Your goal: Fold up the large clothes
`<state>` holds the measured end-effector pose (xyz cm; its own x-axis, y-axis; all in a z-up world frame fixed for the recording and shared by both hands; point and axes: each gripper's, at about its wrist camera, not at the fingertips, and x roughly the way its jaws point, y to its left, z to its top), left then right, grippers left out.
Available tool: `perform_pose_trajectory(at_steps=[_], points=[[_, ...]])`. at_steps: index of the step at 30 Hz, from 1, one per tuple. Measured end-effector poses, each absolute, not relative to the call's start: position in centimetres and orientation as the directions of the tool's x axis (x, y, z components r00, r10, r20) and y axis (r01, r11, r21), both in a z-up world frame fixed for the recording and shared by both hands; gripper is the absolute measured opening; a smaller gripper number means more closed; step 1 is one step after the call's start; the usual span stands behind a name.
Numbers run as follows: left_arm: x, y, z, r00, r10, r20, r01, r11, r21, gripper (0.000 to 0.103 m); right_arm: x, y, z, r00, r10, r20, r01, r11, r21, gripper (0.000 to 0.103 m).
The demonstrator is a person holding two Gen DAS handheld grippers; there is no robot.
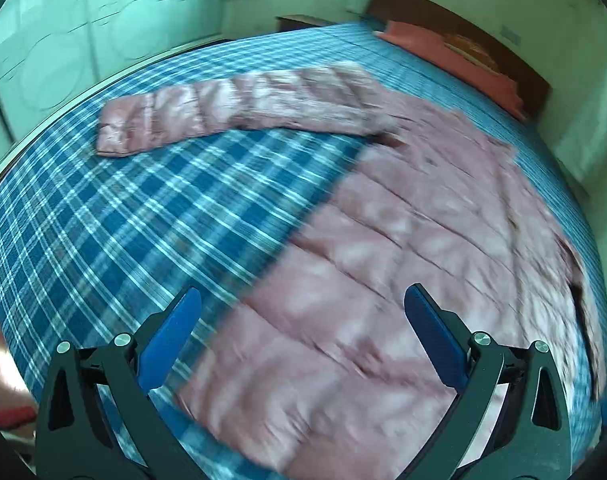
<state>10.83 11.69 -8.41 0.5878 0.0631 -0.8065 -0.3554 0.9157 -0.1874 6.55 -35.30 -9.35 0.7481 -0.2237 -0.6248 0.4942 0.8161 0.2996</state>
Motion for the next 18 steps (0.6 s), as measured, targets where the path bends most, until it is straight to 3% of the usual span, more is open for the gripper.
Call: perform_pose_trajectory(at_steps=[2, 5, 7, 10, 18], points=[[11.5, 13.0, -9.1, 0.575, 0.086, -0.814, -0.4, 0.897, -0.187, 0.091, 6.5, -38.7, -10.0, 0.729, -0.24, -0.64, 0.545, 0.771, 0.331, 0.052], [13.0, 15.2, -11.0, 0.526, 0.128, -0.841, -0.472, 0.867, -0.163, 0.081, 6.0, -44.2, -11.7, 0.728, -0.206, -0.654, 0.595, 0.664, 0.453, 0.051], [13.5, 16.1, -11.8, 0.508, 0.144, -0.849, -0.498, 0.853, -0.154, 0.081, 5.5, -47.5, -12.9, 0.744, -0.191, -0.64, 0.61, 0.586, 0.533, 0.052], [14.0, 17.0, -12.5, 0.493, 0.175, -0.852, -0.536, 0.833, -0.139, 0.081, 4.6, -51.3, -14.6, 0.761, -0.2, -0.617, 0.625, 0.481, 0.615, 0.063], [15.2, 17.0, -13.2, 0.461, 0.247, -0.852, -0.56, 0.826, -0.064, 0.088, 3.9, -56.7, -17.4, 0.785, -0.264, -0.56, 0.619, 0.318, 0.718, 0.063]])
